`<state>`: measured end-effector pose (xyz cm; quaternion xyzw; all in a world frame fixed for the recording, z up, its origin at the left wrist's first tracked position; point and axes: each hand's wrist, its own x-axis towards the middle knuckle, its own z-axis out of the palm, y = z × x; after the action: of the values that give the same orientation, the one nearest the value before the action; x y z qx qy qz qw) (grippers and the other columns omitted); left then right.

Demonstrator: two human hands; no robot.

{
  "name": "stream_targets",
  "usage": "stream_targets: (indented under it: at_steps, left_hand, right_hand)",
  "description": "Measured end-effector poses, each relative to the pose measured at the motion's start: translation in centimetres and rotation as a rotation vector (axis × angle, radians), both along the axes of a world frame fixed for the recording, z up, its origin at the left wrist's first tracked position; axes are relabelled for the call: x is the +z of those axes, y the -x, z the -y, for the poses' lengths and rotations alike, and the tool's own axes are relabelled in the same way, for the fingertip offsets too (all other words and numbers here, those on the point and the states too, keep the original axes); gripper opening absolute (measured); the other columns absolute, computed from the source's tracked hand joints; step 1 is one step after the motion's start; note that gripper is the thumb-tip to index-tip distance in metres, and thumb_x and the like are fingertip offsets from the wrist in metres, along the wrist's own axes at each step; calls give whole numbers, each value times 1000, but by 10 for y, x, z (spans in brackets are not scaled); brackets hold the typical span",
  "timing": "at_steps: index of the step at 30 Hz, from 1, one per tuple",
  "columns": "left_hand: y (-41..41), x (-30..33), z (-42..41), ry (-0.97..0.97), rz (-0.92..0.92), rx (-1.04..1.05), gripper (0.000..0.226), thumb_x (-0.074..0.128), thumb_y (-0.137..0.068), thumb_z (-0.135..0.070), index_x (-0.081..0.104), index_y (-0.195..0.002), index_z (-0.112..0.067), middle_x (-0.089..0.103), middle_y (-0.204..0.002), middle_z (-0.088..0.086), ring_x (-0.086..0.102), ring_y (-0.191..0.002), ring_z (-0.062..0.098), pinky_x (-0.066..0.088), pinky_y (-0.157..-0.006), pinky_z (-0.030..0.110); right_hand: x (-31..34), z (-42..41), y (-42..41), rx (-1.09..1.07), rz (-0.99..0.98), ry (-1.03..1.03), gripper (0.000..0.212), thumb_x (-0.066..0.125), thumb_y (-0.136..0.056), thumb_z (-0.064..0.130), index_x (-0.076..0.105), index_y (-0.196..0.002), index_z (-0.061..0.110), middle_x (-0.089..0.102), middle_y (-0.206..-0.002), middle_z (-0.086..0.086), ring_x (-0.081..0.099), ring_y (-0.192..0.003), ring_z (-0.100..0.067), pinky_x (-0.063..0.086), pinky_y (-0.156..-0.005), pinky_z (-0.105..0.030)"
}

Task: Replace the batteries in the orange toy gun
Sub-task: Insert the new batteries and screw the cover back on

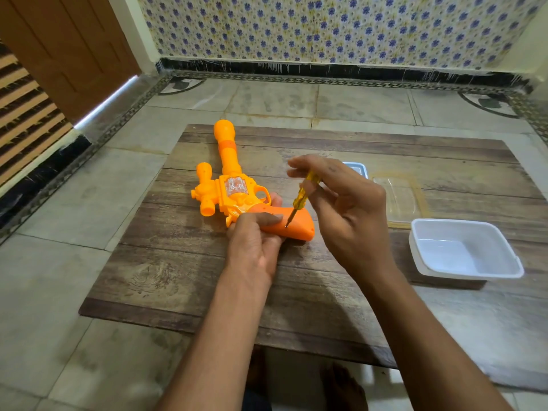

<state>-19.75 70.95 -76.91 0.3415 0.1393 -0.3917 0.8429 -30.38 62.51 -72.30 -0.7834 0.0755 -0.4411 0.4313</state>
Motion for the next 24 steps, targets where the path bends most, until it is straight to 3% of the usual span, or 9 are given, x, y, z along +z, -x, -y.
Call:
stream_targets:
  at_steps: [3, 8, 10, 13, 17, 21, 24]
  left_hand:
    - [-1, -2, 0, -17, 28, -8, 103, 57, -51, 17, 42, -151, -6, 66, -134, 21, 65, -125, 36, 62, -71, 56]
    - [-1, -3, -1, -4, 41, -5, 103, 57, -51, 15, 43, -151, -6, 68, -132, 20, 66, -123, 34, 62, -71, 55]
    - [-1, -2, -2, 2, 37, -12, 102, 56, -52, 16, 43, -150, -5, 67, -134, 20, 66, -124, 34, 63, -68, 54]
    - [-2, -3, -2, -1, 26, -7, 105, 59, -49, 14, 42, -151, -6, 66, -134, 21, 66, -123, 33, 62, -72, 58]
    - [-2, -3, -2, -6, 56, -16, 127, 72, -30, 10, 42, -152, -7, 64, -136, 25, 61, -128, 42, 51, -89, 71]
    - [-2, -3, -3, 20, 62, -33, 111, 65, -44, 13, 42, -151, -5, 63, -137, 25, 60, -129, 42, 59, -81, 63]
    - [-4, -5, -2, 24, 30, -22, 103, 58, -50, 17, 43, -150, -5, 64, -136, 23, 63, -127, 39, 59, -78, 62]
  right_hand:
    - [2, 2, 0, 7, -19, 6, 35, 61, -92, -14, 71, -123, -1, 75, -108, -12, 76, -98, -18, 62, -82, -43]
    - [0, 1, -3, -114, -1, 91, 29, 76, -92, 7, 74, -121, 5, 72, -95, -8, 71, -85, -13, 57, -74, -23]
    - [-1, 2, -2, -81, 8, 41, 28, 72, -95, 7, 73, -123, 4, 74, -102, -7, 72, -93, -15, 60, -80, -31]
    - [-1, 4, 0, 33, 9, -36, 31, 62, -95, -8, 70, -123, -2, 74, -115, -12, 74, -108, -21, 61, -90, -46]
    - [1, 4, -1, 15, 3, 38, 34, 72, -88, -12, 74, -119, 1, 75, -100, -11, 75, -95, -20, 62, -79, -39]
    - [0, 1, -3, -64, 21, 103, 25, 77, -91, 6, 76, -115, 4, 72, -94, -9, 72, -88, -20, 58, -75, -34]
    - [0, 2, -2, 26, 15, 56, 29, 64, -93, -7, 73, -119, -2, 75, -109, -11, 73, -105, -21, 60, -86, -45]
